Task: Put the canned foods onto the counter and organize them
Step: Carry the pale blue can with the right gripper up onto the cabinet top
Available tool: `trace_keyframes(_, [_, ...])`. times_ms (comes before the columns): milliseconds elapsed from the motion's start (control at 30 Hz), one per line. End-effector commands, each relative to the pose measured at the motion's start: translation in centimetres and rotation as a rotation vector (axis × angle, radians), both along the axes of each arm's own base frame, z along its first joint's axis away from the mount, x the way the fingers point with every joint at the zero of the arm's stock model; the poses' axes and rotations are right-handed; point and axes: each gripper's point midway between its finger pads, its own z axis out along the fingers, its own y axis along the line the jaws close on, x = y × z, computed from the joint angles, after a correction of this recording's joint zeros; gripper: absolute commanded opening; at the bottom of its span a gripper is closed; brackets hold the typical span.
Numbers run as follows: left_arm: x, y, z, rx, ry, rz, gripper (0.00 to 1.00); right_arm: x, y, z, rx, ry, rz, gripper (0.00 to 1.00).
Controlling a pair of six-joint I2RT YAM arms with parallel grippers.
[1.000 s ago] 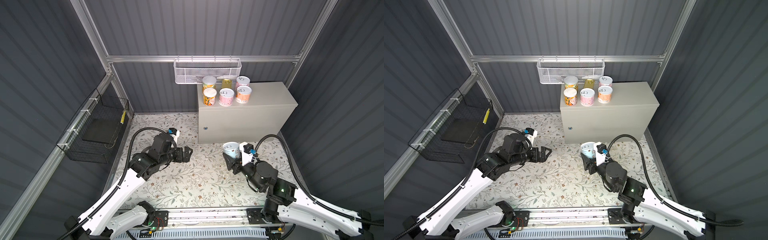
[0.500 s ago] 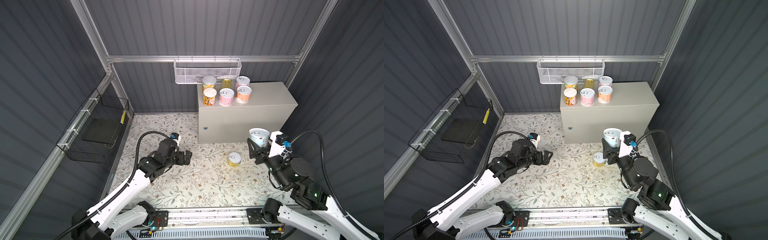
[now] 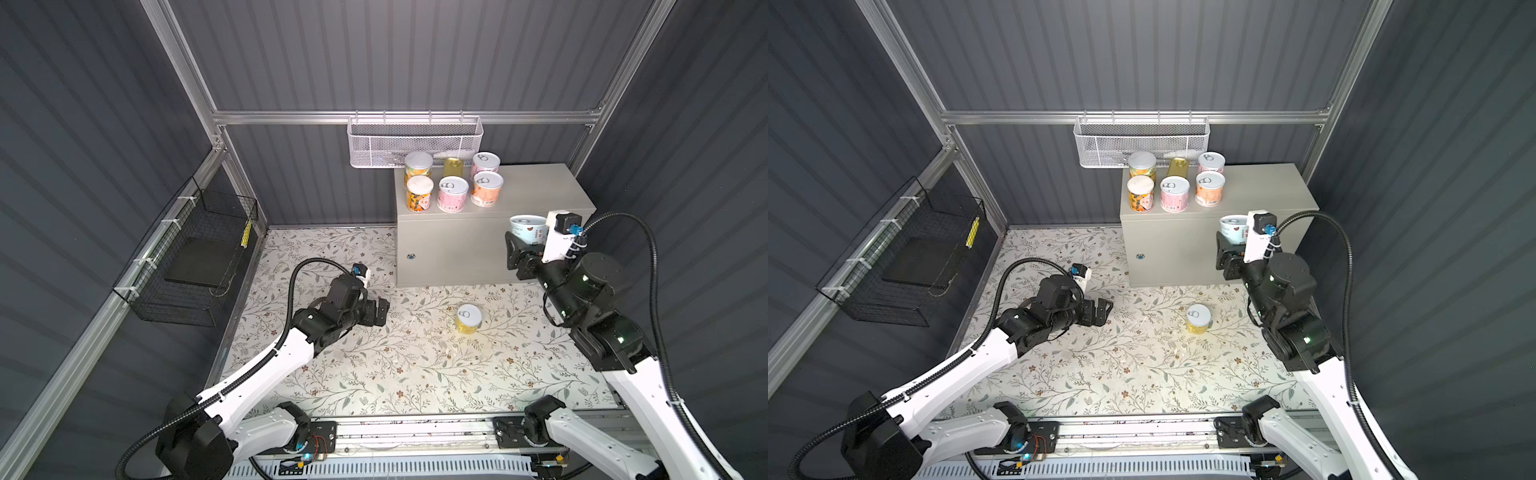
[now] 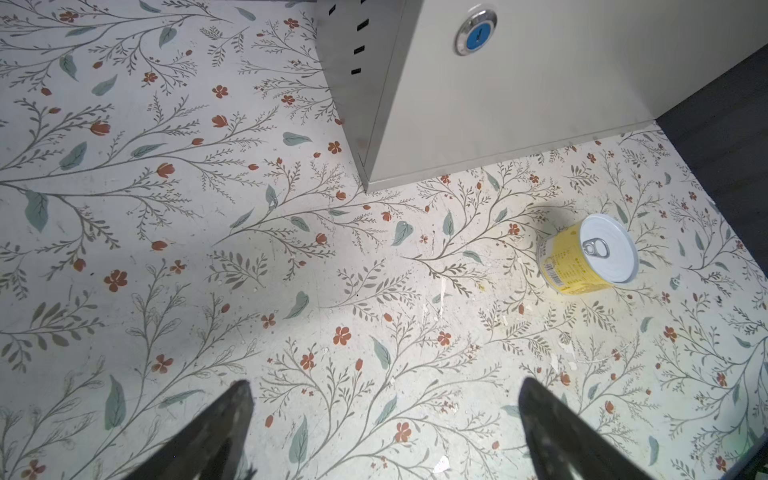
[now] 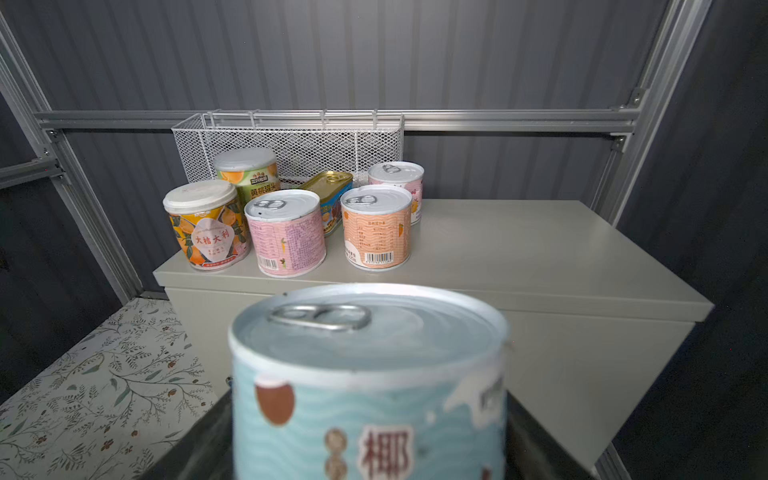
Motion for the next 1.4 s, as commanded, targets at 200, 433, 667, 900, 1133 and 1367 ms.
trace_keyframes(200, [0.3,1.5,0.7,0.063,-0.061,0.028,1.00,3.7,-3.0,5.2,0.114,-0.120,0.019,0.62])
trace_keyframes(433, [0.6,1.8,0.5,0.085,-0.058,0.048,1.00,6.0,-5.3,7.1,0.106,-0.149,-0.009,0.61])
trace_keyframes(667, [1.2,1.4,0.3,0.079,-0.053,0.062,1.00,9.0,-5.8,7.5,0.141,-0.145,0.023,0.62])
trace_keyframes(900, [1.9,1.1,-0.3,0.093,-0.040,0.068,1.00,12.1,-5.8,7.3,0.155,-0.148,0.054,0.62])
trace_keyframes(1133, [2.6,0.8,-1.1,0.125,-0.032,0.070,1.00,15.4,-6.0,6.8,0.155,-0.172,0.071,0.63])
trace_keyframes(1367, [3.7,0.2,-2.4,0.157,-0.017,0.065,1.00,18.7,-6.6,6.2,0.138,-0.202,0.059,0.63])
